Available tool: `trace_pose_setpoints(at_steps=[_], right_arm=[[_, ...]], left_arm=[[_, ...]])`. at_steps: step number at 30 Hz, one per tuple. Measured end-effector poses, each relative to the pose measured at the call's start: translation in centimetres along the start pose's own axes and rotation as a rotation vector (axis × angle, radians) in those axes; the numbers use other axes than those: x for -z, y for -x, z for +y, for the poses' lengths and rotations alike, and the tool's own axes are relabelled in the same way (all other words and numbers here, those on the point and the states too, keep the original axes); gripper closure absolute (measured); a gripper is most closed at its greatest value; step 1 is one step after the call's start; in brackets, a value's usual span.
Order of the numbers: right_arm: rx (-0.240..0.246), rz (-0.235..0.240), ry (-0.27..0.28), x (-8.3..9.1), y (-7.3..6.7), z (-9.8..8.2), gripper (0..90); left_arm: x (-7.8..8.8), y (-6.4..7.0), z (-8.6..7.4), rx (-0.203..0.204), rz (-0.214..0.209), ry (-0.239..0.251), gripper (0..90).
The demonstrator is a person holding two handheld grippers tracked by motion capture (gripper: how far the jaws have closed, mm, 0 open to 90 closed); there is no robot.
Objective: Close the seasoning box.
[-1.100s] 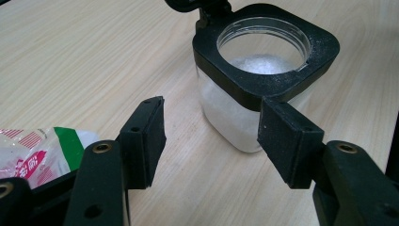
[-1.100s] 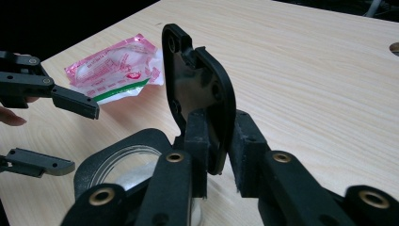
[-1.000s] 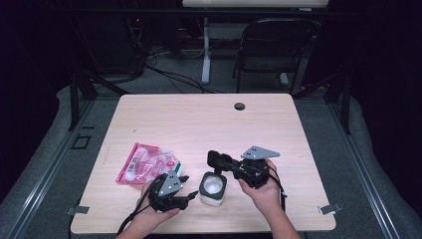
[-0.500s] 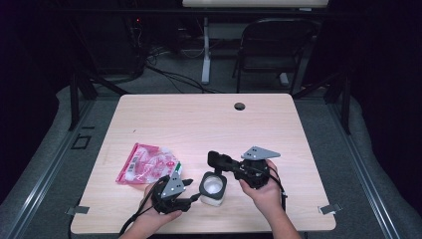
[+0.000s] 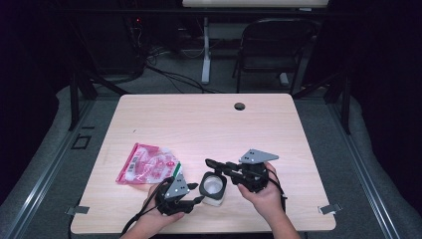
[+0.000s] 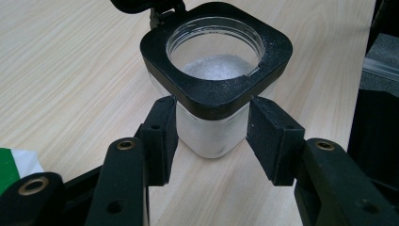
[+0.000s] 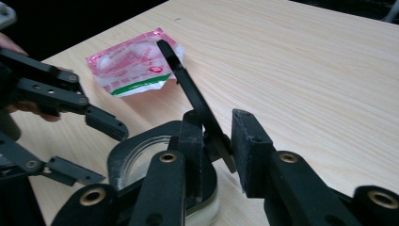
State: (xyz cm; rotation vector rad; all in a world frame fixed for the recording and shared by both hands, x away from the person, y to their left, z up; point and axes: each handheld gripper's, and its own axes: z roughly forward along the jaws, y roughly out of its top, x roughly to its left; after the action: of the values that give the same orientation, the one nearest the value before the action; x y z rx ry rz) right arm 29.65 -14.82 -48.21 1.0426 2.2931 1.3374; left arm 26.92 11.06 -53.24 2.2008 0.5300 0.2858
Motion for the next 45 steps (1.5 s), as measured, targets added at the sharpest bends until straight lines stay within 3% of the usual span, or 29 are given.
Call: trace_pose_setpoints(at_steps=[5,18,21,25,32,41,45], right_arm=[[0.027,0.006,-0.014,0.0,-0.5,0.1,71.9],[0.045,0.022,-0.029,0.0,-1.0,0.1,67.4],[0.049,0.005,-0.036,0.0,-1.3,0.2,67.4],[0.099,-0.027,-0.037,0.0,-2.2,-0.3,65.0],[0.155,-0.080,0.018,-0.2,-3.5,-1.4,63.9],[0.182,-0.087,0.032,-0.1,-4.3,-2.3,57.0],[0.219,-0.102,0.039,-0.2,-4.8,-2.9,54.6]], left_arm=[[-0.1,0.1,0.0,-0.009,0.005,-0.004,54.3],[-0.2,-0.1,0.0,0.005,-0.002,0.007,54.5],[-0.3,-0.1,-0.2,0.012,-0.006,0.009,54.2],[-0.5,0.0,-0.3,0.003,-0.002,0.006,53.9],[-0.6,0.0,-0.4,0.004,0.001,0.005,53.2],[-0.7,0.0,-0.5,0.010,-0.001,0.005,53.0],[-0.8,0.0,-0.6,0.014,-0.006,0.003,52.4]])
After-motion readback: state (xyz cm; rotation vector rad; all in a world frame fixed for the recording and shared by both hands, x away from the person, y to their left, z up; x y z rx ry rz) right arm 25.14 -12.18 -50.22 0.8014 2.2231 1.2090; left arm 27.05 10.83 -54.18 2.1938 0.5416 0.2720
